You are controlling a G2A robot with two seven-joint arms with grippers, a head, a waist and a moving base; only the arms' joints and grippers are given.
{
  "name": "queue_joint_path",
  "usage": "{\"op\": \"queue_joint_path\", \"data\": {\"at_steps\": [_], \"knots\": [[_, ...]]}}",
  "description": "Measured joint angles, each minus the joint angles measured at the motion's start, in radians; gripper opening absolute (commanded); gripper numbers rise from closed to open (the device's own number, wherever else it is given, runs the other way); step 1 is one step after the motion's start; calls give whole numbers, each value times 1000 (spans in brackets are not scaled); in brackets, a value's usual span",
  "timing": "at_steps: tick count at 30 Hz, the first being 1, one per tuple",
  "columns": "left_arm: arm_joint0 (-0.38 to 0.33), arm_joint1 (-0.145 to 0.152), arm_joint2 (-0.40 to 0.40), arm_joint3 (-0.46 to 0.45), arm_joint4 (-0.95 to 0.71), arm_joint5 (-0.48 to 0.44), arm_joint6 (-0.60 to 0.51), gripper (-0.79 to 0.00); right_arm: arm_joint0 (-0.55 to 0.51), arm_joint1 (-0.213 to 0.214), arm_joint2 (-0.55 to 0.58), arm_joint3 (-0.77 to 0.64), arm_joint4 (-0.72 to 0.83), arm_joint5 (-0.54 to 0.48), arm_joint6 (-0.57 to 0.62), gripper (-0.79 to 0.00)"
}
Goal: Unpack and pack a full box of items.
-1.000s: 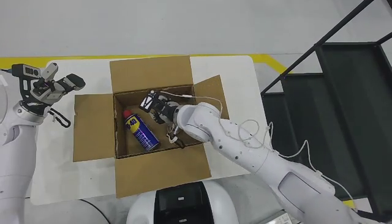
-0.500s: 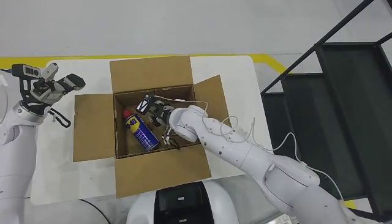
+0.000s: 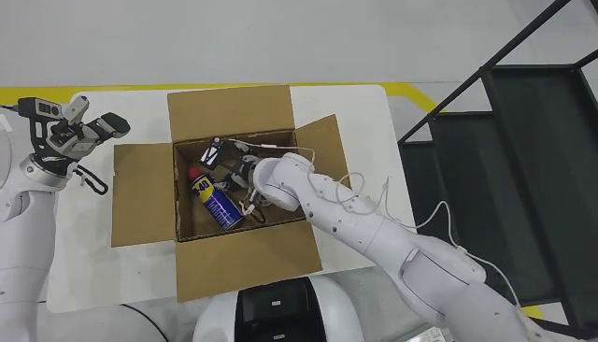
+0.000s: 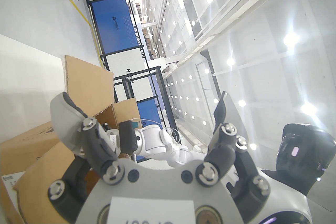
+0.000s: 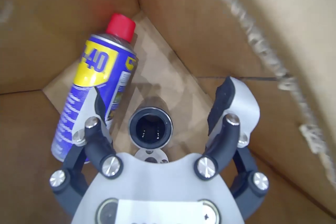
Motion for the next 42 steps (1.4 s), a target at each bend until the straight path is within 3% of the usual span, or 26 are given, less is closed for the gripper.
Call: {"op": "queue_joint_path", "data": {"at_steps": [10,14,17,20,23,29,37,42], "knots": [[24,12,-27,-37,46,50,-1,0,-293,143,391,-530,141,-253,151,0],[33,34,-68,-18,70,129,-147,0,-381,173,519,-699,266,-295,291,0],[35,48,-93,19,111,118,-241,0,-419,189,599,-776,374,-321,359,0],[33,58,-109,65,151,66,-279,0,-447,199,663,-807,476,-333,374,0],[27,63,-120,114,202,2,-231,0,-446,199,660,-806,471,-333,372,0],[10,57,-109,201,161,-39,-172,0,-446,199,659,-806,468,-333,372,0],[12,57,-109,197,164,-39,-170,0,-452,199,651,-800,486,-332,361,0],[56,64,-103,137,325,-68,-5,0,-480,211,701,-808,584,-327,354,0]]}}
